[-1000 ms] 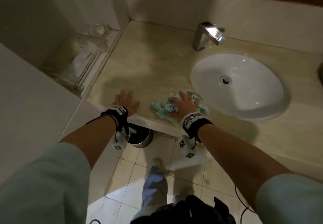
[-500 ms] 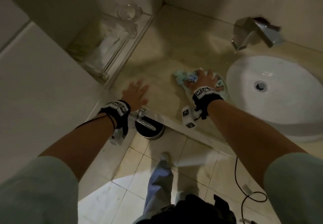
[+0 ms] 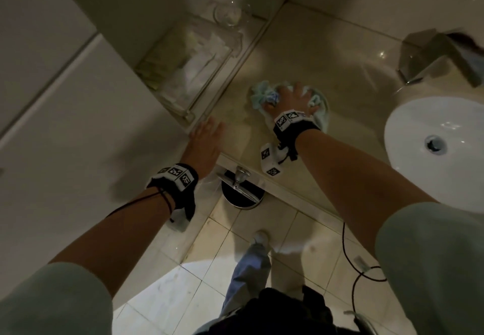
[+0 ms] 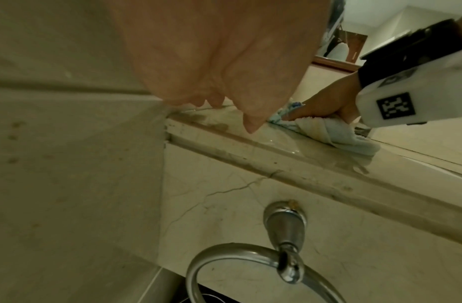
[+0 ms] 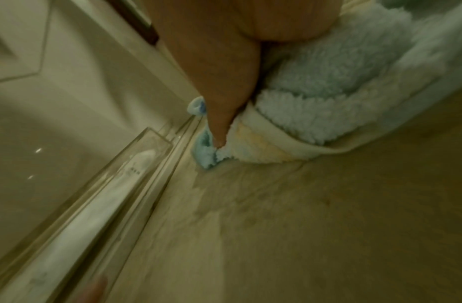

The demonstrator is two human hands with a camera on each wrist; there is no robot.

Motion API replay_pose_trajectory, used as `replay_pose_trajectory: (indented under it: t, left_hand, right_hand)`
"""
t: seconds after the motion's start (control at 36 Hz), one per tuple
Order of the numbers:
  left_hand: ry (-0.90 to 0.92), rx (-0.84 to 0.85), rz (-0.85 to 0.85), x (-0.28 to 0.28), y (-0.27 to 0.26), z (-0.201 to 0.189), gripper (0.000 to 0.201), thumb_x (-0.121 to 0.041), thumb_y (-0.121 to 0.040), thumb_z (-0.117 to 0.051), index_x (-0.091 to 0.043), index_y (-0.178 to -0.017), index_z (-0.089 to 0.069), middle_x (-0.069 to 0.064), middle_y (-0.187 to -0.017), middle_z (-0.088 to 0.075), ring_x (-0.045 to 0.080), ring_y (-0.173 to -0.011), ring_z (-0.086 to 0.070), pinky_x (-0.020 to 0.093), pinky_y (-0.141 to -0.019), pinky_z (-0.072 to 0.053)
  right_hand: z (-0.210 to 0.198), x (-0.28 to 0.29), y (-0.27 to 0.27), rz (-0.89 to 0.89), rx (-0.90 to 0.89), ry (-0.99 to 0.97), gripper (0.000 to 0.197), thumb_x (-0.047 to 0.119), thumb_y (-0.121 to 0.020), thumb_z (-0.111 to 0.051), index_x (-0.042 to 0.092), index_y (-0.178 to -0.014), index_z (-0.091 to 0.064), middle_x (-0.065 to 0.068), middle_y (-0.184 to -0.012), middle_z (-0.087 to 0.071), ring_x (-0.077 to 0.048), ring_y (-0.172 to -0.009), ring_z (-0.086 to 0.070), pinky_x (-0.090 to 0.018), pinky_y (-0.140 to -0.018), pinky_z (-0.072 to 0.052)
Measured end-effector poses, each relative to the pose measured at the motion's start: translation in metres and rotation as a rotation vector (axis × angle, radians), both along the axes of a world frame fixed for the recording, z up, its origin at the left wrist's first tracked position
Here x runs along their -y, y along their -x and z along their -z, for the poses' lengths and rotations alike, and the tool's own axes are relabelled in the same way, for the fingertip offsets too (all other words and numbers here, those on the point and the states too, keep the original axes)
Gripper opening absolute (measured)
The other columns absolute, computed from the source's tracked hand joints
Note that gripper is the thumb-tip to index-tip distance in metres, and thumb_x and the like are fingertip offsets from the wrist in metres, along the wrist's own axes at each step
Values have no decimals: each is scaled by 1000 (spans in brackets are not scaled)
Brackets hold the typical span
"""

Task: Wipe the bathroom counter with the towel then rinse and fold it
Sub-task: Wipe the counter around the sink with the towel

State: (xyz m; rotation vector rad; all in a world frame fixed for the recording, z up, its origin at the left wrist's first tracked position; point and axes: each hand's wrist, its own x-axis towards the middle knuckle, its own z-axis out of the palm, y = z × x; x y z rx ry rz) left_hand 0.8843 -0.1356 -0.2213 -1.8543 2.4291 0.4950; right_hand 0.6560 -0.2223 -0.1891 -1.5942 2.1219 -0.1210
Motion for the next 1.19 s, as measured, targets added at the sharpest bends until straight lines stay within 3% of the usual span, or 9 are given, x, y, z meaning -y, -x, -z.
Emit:
replay_pose_trajectory:
  t: [0.17,0.31,0.47,0.61,0.78,1.03,1.19]
  left_hand:
    - [89,-140,-34,-2,-3,-3,60,-6,-97,-34,-13,-152,-11,12,-159,-3,29,-147,-2,35,-118,0]
    - [103,-258,-33,-4,2,-1,58,-25,-95,-17,-6,-149,-18,17,-157,-16,32,-146,-11,42,-119,-10]
    - [64,-260,-56,-6,16,-1,64,-27,-88,-15,0,-145,-30,25,-152,-23,44,-142,-16,48,-116,-11]
    - [25,-183,-54,-8,37,-12,59,-17,-90,-24,-7,-148,-23,20,-155,-18,38,-145,-13,40,-117,-5]
    - [-17,-105,20,-5,70,-6,58,-10,-96,-38,-15,-151,-19,14,-158,-14,35,-145,-13,45,-117,-14]
    - [-116,38,118,-30,139,-8,58,-23,-101,-33,-21,-153,-7,7,-160,1,33,-146,-2,46,-114,-16]
    - [-159,153,226,-46,186,-13,59,-32,-102,-29,-24,-152,3,5,-160,6,32,-146,0,50,-115,-16]
  right_hand:
    - [7,-3,-32,-261,-49,19,62,64,-78,-59,44,-134,-43,1,-153,-22,-38,-142,-12,-65,-110,-11]
    - [10,-21,-47,-436,-72,17,69,68,-73,-61,46,-135,-42,3,-154,-20,-35,-143,-10,-64,-112,-8]
    - [10,-44,-31,-582,-66,33,67,67,-74,-60,46,-135,-42,4,-153,-22,-32,-143,-12,-59,-114,-7]
    - [16,-66,-5,-624,-59,32,63,66,-74,-63,46,-132,-47,4,-153,-23,-32,-143,-13,-59,-113,-11]
    - [21,-102,51,-580,-12,28,64,58,-76,-68,39,-134,-50,1,-155,-22,-30,-144,-13,-59,-113,-13]
    - [25,-169,134,-399,24,24,65,55,-77,-69,36,-136,-49,0,-157,-20,-30,-146,-10,-58,-114,-11]
    - [32,-226,192,-246,20,75,63,54,-75,-71,36,-133,-53,0,-155,-25,-30,-145,-15,-55,-113,-18]
